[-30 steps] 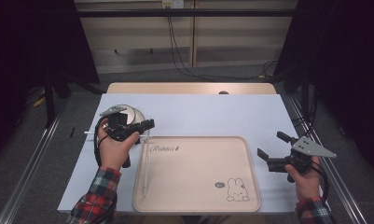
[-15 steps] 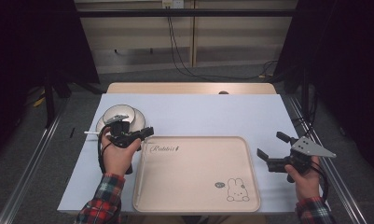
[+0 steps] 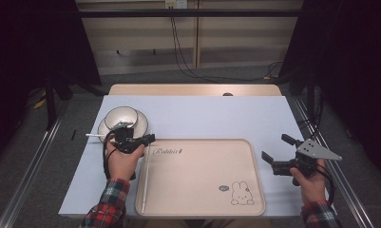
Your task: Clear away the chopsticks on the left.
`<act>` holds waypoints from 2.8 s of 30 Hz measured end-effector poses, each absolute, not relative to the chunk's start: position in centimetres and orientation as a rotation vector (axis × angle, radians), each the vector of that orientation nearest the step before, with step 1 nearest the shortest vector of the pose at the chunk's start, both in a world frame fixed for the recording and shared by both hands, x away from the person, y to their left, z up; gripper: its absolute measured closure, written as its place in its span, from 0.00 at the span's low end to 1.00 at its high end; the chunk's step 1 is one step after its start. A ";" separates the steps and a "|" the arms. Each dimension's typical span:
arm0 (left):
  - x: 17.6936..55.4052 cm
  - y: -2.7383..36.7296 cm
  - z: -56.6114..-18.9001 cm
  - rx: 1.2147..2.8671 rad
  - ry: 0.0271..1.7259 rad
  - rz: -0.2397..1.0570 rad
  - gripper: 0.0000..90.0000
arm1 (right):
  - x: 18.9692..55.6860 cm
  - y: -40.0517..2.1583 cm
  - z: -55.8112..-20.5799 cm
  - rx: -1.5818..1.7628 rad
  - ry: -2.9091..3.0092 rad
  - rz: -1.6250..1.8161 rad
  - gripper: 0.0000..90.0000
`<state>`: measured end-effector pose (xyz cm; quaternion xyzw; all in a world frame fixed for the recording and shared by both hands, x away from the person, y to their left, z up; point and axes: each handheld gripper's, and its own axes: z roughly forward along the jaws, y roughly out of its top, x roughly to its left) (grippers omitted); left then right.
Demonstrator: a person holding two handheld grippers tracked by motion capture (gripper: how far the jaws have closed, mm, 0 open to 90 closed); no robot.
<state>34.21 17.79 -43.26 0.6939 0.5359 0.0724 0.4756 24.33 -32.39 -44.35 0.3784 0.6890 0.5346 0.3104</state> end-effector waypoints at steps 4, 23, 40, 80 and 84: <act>34.3 17.6 -43.9 1.712 1.325 0.180 0.93 | 24.3 -32.4 -44.3 1.002 1.817 1.406 0.00; 34.1 16.9 -46.8 1.772 1.358 0.138 0.92 | 24.4 -32.5 -44.3 1.003 1.817 1.409 0.00; 34.1 17.2 -47.7 1.791 1.387 0.157 0.90 | 24.3 -32.6 -44.3 1.007 1.810 1.407 0.00; 33.8 17.7 -47.2 1.862 1.383 0.220 0.80 | 24.3 -32.6 -44.3 1.012 1.810 1.405 0.01; 33.8 17.9 -46.5 1.854 1.328 0.237 0.75 | 24.3 -32.6 -44.3 1.008 1.814 1.410 0.01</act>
